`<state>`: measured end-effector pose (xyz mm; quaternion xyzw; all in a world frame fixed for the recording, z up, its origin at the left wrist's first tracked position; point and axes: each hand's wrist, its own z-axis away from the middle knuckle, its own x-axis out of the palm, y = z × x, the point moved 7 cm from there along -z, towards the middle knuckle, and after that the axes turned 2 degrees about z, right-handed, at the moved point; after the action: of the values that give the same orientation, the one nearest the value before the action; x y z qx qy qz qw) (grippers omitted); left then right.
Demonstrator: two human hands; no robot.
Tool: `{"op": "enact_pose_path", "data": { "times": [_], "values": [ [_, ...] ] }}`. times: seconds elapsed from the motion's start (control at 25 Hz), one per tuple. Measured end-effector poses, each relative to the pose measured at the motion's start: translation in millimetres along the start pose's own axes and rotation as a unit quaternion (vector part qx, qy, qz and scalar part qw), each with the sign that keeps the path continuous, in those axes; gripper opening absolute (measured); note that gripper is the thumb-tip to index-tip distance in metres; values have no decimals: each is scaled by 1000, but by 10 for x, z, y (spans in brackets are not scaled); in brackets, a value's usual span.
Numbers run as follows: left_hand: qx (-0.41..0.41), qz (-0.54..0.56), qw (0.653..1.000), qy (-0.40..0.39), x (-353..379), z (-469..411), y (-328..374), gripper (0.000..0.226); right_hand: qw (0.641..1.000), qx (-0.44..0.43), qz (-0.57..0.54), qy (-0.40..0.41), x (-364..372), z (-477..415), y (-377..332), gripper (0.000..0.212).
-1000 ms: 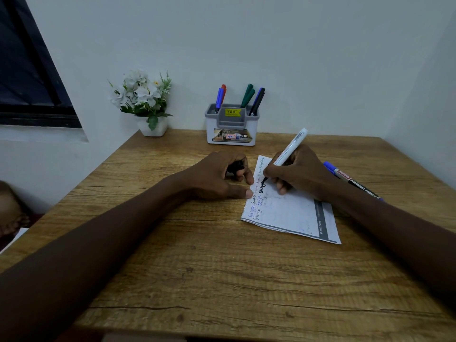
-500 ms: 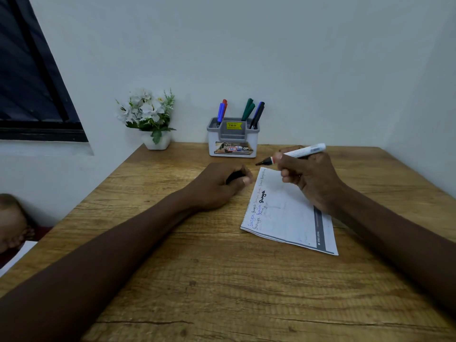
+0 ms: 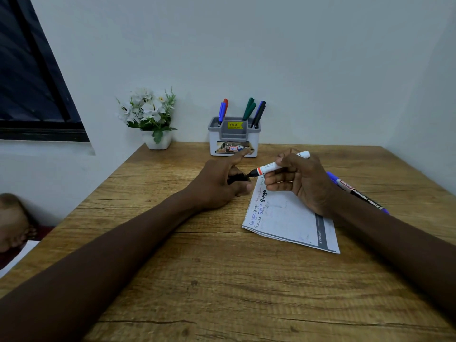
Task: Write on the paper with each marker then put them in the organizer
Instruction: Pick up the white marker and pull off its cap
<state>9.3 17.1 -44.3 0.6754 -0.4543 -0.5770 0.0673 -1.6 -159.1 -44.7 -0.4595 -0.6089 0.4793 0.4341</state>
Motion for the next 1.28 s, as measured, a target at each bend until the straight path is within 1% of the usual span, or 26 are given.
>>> {"op": "enact_pose_path", "data": {
  "times": [0.16, 0.28, 0.32, 0.44, 0.56, 0.64, 0.72, 0.8, 0.88, 0.96, 1.04, 1.08, 1.2, 1.28],
  "values": [
    [5, -2, 1000, -9, 12, 7, 48, 89, 1000, -2, 0, 18, -62, -16, 5, 20],
    [4, -30, 999, -10, 12, 21, 69, 87, 999, -9, 35, -5, -57, -27, 31, 5],
    [1, -52, 999, -8, 7, 19, 67, 85, 998, -19, 59, -15, -57, -33, 28, 4],
    [-16, -88, 996, -9, 9, 7, 82, 83, 986, -57, 151, -38, -77, -61, -41, 14],
    [-21, -93, 995, -14, 50, -5, 75, 84, 968, -99, 222, -56, -47, -80, -122, 12],
    [-14, -96, 995, 7, 18, 0, 78, 81, 962, -116, 241, -58, -11, -93, -144, 11],
    [0, -111, 993, 25, -12, 31, 141, 78, 959, -120, 251, -56, 22, -89, -139, 16],
    [7, -119, 993, 16, 4, 57, 183, 75, 956, -112, 265, -52, 28, -77, -118, 20],
    [4, -97, 995, 7, 18, 46, 170, 72, 945, -119, 299, -57, 20, -90, -146, 21],
    [4, -94, 995, 15, -7, 11, 137, 72, 918, -145, 364, -65, 2, -126, -218, 19],
    [37, -104, 993, 42, -58, -12, 125, 79, 878, -176, 438, -73, 5, -151, -254, 19],
    [57, -101, 992, 55, -83, -13, 130, 78, 859, -192, 468, -80, 27, -148, -246, 19],
    [90, -103, 986, 101, -167, 5, 147, 62, 796, -250, 544, -92, 117, -107, -187, 27],
    [75, -91, 982, 148, -259, 20, 115, 55, 744, -273, 605, -70, 128, -129, -181, 32]
  ]
}}
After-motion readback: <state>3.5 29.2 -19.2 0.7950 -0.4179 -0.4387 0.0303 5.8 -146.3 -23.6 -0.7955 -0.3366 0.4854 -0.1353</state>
